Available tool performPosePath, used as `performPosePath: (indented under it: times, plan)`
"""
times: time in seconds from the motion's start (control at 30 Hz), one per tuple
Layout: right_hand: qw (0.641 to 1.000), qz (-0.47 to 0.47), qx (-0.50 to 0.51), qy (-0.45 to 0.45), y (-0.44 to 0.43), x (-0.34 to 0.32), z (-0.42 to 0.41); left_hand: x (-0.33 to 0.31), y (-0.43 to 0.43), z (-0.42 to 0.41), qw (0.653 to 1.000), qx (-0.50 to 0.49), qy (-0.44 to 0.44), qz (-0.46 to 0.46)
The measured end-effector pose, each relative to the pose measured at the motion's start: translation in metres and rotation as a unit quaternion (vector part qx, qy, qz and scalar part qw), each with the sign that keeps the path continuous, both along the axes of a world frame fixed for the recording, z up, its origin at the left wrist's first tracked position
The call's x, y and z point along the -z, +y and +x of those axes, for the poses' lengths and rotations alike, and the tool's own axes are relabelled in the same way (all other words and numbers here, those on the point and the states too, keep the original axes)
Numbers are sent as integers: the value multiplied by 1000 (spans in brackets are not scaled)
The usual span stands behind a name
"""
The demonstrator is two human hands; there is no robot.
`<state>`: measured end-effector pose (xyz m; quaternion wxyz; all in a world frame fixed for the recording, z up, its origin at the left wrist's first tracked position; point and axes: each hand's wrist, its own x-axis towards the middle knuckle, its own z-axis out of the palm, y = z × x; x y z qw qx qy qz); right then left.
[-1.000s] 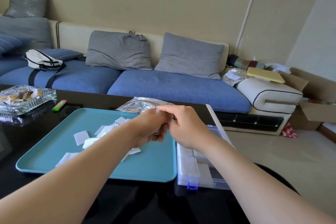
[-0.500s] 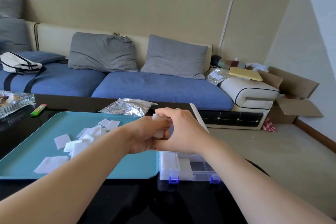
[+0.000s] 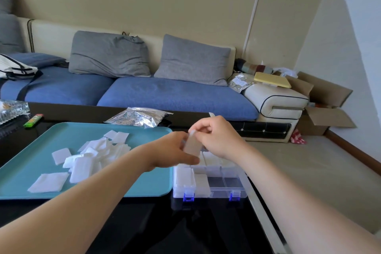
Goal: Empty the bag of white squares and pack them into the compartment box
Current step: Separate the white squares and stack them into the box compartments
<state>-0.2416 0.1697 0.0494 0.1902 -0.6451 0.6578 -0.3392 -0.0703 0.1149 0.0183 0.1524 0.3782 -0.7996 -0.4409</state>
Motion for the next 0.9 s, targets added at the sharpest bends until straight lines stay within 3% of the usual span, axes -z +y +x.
performPosePath:
  times: [0.13,0.27,0.63,0.9]
  plan:
    - [988,137,20,64,3,4,-12,9,-5,9,980,49,-150,-124]
    - [962,243,-28,121,10,7,-10,7,-2,11,963,108,-189,-159]
    - [952,234,-41,193,9,21,-6,9,2,15,949,129,-224,-181]
    - [927,196,-33,317,10,24,8,8,1,13,945,130,-234,-187]
